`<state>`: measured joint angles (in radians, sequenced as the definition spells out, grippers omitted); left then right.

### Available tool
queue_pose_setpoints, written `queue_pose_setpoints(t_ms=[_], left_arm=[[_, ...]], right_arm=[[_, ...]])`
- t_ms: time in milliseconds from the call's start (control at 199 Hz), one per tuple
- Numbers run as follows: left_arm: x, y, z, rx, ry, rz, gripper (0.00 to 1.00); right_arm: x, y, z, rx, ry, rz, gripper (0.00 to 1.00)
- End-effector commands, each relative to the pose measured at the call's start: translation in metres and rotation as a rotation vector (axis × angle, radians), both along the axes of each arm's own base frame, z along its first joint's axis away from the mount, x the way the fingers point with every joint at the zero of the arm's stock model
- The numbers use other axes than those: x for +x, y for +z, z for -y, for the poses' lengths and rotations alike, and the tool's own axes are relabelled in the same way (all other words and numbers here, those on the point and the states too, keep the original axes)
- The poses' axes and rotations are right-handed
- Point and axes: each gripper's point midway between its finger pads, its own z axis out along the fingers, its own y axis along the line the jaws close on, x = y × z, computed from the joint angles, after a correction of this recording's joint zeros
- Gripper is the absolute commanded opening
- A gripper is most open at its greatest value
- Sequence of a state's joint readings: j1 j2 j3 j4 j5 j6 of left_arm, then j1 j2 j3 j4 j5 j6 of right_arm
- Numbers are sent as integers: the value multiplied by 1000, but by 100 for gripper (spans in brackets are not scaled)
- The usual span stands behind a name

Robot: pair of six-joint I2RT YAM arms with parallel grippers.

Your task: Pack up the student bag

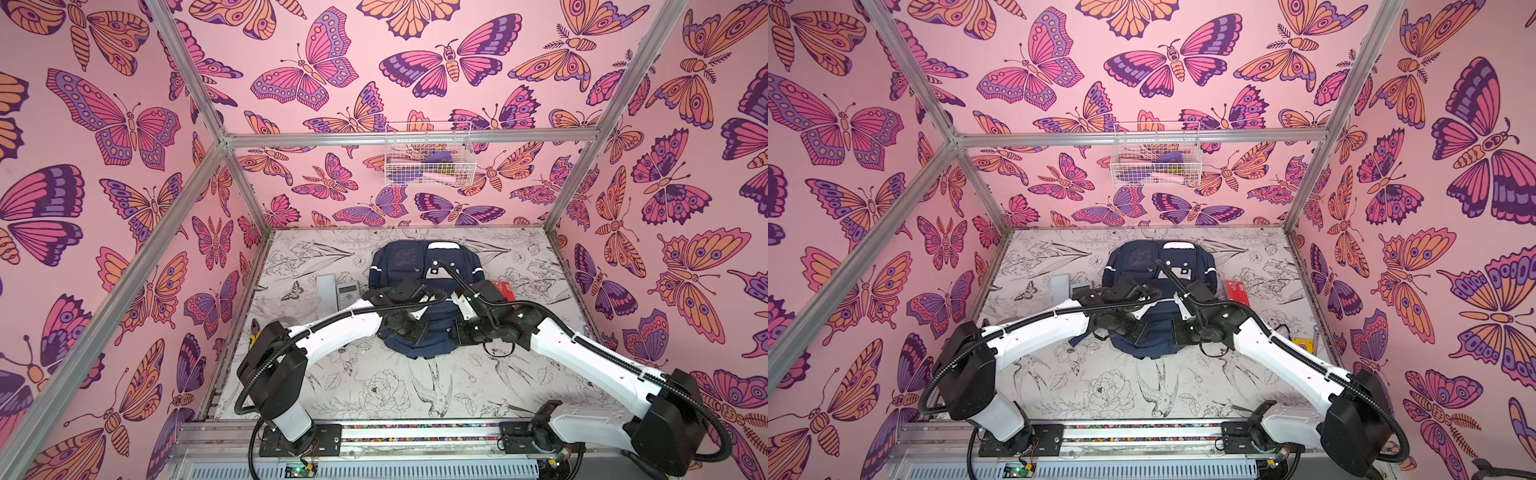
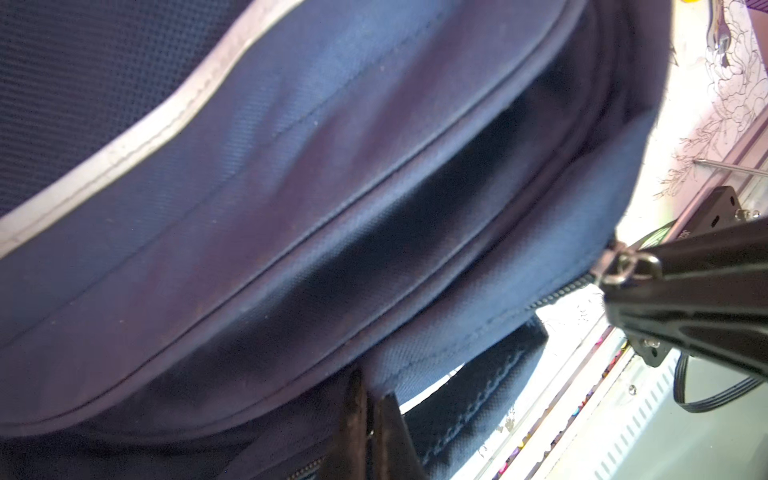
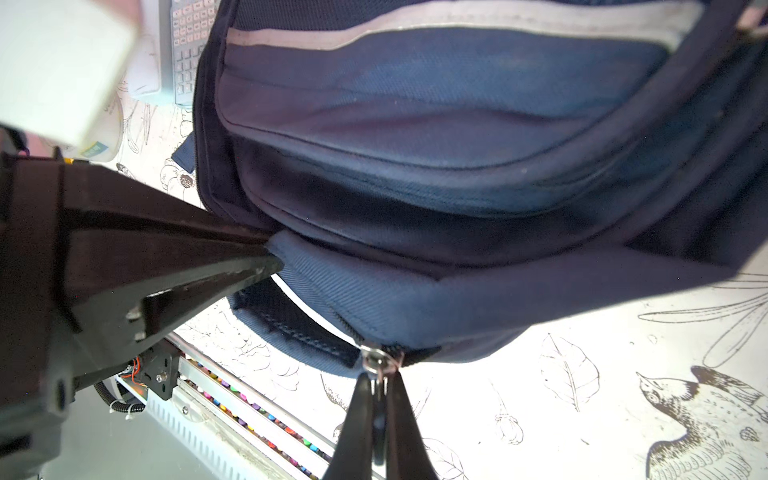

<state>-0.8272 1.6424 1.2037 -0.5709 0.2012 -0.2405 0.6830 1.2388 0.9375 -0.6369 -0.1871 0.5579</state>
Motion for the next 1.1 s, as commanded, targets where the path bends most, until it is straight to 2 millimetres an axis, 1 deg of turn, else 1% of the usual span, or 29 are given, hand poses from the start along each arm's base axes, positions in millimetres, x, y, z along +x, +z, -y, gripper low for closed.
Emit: queue_pose_setpoints(t_ms=[0,45,50,65,111,131,171,201,246,297,382,498,558,589,669,724,895,986,1097], left_arm=[[4,-6,-22,78,49,32,0],[1,-1,-18,52,28,26,0],[1,0,-18,47,25,24,1],[-1,3,-15,33,12,21,9],[-6,12,-9,-10,-19,16,40],[-6,16,-7,-23,-25,22,49],[-4,21,-5,-41,-28,36,62],[-3,23,-3,-51,-32,48,68],[-1,24,0,-61,-44,61,70],[2,22,2,-55,-48,66,70],[7,13,5,-32,-42,55,68],[7,7,14,-47,-53,18,57],[4,6,18,-61,-59,-5,46],[4,7,19,-68,-60,-13,38],[1,9,17,-74,-58,-14,10],[1,14,14,-73,-52,4,0],[3,30,-9,-48,0,92,0],[1,41,-15,-66,6,116,0],[-1,46,-17,-77,12,120,0]], right_arm=[[2,17,-2,46,-11,45,0],[2,17,-2,45,-12,44,0],[2,17,-2,45,-11,44,0],[2,16,-2,44,-10,43,0],[2,16,-2,45,-9,41,0],[2,16,-2,45,-7,41,0],[2,16,-3,48,-5,41,0],[2,16,-3,50,-4,39,0],[1,16,-4,51,-2,39,0],[2,17,-4,55,-3,42,0],[1,18,-5,61,-1,40,0],[1,19,-5,66,-1,39,0],[1,18,-5,66,-5,39,0],[2,18,-5,66,-7,40,0],[3,17,-2,53,-22,45,0],[4,15,3,21,-34,52,0],[9,8,36,-126,-101,84,0],[16,6,50,-167,-131,111,0],[28,-2,67,-206,-169,98,0]])
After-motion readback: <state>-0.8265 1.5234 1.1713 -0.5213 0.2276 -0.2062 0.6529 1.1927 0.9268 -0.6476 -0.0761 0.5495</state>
